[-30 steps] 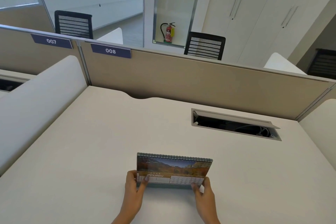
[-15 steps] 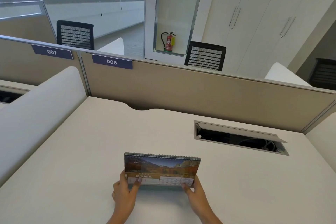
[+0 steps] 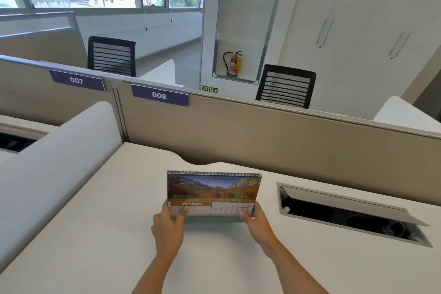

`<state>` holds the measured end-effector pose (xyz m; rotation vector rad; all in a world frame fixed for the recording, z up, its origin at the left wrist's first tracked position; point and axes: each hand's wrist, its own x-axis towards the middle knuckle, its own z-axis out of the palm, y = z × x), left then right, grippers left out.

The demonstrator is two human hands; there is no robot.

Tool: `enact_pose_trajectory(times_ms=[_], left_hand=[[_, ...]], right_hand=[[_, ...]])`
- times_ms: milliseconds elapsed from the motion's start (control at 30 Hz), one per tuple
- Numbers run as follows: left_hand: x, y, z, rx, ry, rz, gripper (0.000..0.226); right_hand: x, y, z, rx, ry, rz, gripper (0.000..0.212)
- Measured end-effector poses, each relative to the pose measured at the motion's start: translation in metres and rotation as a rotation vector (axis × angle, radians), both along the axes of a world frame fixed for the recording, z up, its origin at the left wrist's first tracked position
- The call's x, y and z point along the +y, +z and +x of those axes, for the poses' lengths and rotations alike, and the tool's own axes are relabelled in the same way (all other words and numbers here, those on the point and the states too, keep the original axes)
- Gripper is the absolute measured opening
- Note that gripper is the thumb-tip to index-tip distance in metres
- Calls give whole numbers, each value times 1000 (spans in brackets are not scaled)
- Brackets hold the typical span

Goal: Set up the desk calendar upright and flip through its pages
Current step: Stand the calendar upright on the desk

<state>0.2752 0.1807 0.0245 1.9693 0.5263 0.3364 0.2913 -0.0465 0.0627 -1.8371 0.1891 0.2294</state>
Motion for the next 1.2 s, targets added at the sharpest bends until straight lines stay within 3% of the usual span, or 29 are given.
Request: enact_pose_trajectory(times_ms=[167, 400, 600, 700, 867, 1200], left_hand=[[6, -7, 22, -20, 59, -22, 47], [5, -21, 24, 65, 56, -43, 80], [8, -22, 22, 82, 4, 14, 80], [4, -22, 16, 82, 25, 19, 77], [-21, -9, 0, 89, 37, -97, 96], [-18, 17, -25, 107, -27, -207, 91]], right_hand=[[12, -8, 40, -9, 37, -30, 32], [22, -34, 54, 34, 3, -4, 30], [27, -36, 49, -27, -75, 4, 28], [30, -40, 35, -64, -171, -55, 45], [49, -29, 8, -56, -221, -175, 77], [52, 9, -14, 110, -51, -205, 72]])
